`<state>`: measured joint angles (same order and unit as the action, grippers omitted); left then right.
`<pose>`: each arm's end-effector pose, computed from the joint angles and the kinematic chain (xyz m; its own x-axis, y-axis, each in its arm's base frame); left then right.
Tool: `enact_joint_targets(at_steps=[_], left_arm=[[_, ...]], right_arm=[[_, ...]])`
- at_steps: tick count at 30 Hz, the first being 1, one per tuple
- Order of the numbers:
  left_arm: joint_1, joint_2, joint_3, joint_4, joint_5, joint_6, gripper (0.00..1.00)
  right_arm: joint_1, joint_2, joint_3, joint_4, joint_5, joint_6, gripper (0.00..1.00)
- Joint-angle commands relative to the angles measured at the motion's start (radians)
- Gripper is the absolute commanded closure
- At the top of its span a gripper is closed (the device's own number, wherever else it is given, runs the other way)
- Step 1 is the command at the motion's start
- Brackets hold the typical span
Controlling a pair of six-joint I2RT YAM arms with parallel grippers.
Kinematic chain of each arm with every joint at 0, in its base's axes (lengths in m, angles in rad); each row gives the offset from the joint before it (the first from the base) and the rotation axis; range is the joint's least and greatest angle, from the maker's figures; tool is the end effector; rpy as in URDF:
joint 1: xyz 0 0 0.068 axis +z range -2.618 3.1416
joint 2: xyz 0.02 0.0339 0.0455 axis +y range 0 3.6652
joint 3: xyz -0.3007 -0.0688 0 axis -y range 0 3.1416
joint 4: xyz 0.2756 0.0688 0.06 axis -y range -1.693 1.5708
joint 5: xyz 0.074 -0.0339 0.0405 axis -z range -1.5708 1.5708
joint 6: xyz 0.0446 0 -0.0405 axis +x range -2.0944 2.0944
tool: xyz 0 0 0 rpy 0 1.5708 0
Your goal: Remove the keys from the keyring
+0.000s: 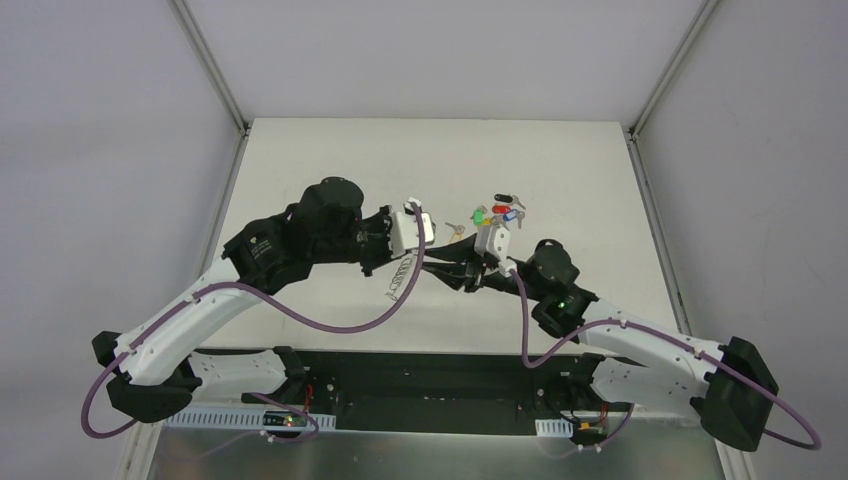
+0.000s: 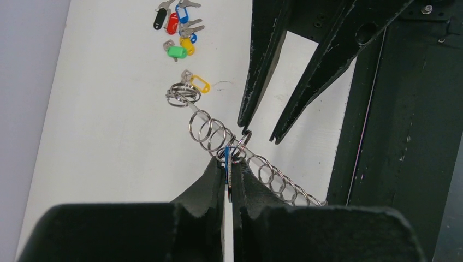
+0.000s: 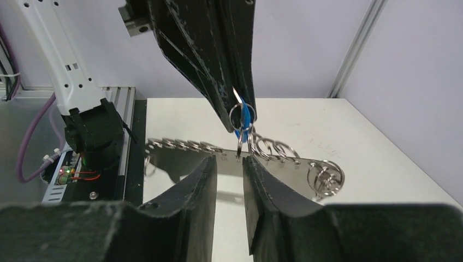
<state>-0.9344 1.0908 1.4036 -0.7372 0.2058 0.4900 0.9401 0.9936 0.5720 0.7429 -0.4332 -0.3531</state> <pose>0.1306 -0.1921 0.4737 0.2067 0.4955 -0.8437 0.9075 0.2253 0.3546 0.1267 0.2053 0.3436 0.5094 0.1655 -0.8444 -0.8438 0.2886 -0.4525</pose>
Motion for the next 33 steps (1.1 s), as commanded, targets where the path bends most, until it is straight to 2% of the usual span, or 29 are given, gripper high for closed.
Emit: enact_joint_targets(at_steps=[1, 8, 11, 14, 15, 23, 33], left_arm=[[0.002, -0.011, 0.001, 0.045, 0.031, -0.017, 1.00], [-0.001, -0.009, 0.001, 0.045, 0.040, -0.016, 1.00], [0.000, -0.017, 0.002, 0.045, 0.043, -0.015, 1.00], [-0.001, -0.023, 0.002, 0.045, 0.027, -0.014, 1.00], [0.000, -0.027, 0.001, 0.045, 0.014, -0.013, 1.00], [-0.001, -0.044, -0.024, 0.045, -0.079, 0.026, 1.00], [0.000, -0.037, -0.042, 0.071, -0.040, 0.069, 1.00]], right_arm=[[0.023, 0.011, 0.074, 0.039, -0.034, 0.012, 0.70], [0.044, 0.058, 0.098, 0.066, -0.003, 0.006, 0.71], [0.046, 0.067, 0.110, 0.040, 0.028, -0.006, 0.80], [0.046, 0.060, 0.121, -0.004, 0.056, -0.011, 0.97], [0.047, 0.055, 0.121, -0.018, 0.066, -0.010, 1.00], [0.046, -0.022, 0.122, -0.148, 0.079, 0.041, 1.00], [0.046, -0.006, 0.161, -0.181, -0.009, 0.113, 1.00]])
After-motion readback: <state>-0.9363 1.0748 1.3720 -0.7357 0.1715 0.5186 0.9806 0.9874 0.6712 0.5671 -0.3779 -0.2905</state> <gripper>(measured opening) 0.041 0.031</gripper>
